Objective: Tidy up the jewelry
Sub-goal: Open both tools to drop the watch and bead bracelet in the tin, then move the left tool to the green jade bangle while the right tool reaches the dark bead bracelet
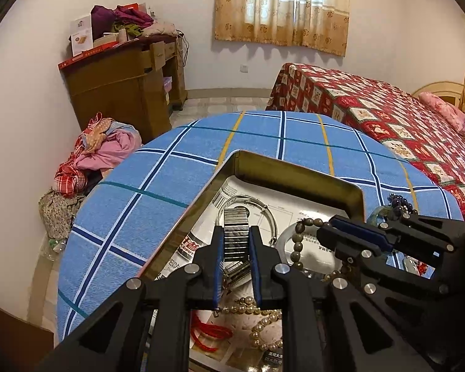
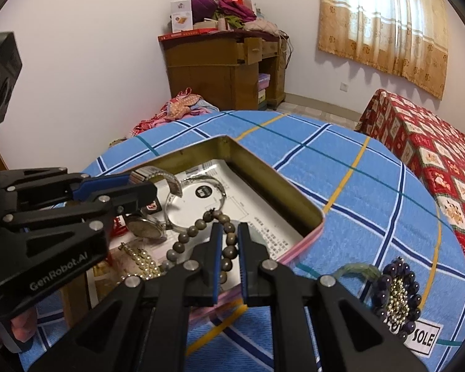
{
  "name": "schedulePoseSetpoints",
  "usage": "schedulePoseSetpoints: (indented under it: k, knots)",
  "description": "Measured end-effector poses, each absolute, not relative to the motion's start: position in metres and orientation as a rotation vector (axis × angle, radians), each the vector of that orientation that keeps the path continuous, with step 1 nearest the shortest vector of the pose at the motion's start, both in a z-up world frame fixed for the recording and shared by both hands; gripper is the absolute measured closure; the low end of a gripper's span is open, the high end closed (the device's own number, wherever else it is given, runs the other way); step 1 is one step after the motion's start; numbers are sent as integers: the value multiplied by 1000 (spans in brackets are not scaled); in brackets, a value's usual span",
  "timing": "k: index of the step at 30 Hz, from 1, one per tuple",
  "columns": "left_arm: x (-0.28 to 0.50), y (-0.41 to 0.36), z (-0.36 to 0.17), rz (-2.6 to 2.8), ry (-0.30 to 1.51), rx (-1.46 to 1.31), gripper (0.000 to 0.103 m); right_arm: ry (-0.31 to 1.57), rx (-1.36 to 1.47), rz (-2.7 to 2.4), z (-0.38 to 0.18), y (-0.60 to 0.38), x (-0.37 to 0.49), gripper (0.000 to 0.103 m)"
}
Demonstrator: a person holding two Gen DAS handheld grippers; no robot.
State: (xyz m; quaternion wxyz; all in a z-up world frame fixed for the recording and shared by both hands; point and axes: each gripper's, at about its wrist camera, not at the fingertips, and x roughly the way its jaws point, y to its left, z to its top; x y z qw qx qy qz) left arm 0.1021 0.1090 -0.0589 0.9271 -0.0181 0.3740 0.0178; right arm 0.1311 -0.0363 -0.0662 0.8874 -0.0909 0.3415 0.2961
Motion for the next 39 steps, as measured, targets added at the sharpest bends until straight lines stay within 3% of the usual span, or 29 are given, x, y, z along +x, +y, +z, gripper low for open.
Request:
schedulePoseSetpoints:
  k: [3, 5, 7, 9, 10, 11, 27, 33, 39]
  knots:
    - [100, 106, -56, 20, 762, -44, 86, 711, -180, 620, -66, -38, 130, 89]
    - [98, 105, -54, 11, 759, -49, 70, 707, -168, 625, -64, -41, 128, 82]
    - [93, 105, -46, 36, 728, -49, 34, 698, -161, 620, -62, -44, 126, 75]
    - [86, 105, -36, 46, 679, -48, 22, 682, -141, 628, -56, -50, 121, 56]
    - [84, 104, -33, 40, 671, -50, 22, 671, -139, 616, -53, -55, 118, 45]
    - [83, 103, -30, 30, 671, -51, 22, 666, -139, 607, -51, -58, 115, 43]
    - [71, 36, -44, -5, 712, 10, 22, 741, -52, 376, -65, -175, 112, 42]
    - [76, 20, -51, -26, 729, 42, 22, 753, -103, 419, -66, -164, 117, 54]
    - [78, 14, -56, -40, 743, 51, 22, 848, -164, 441, -82, -153, 129, 74]
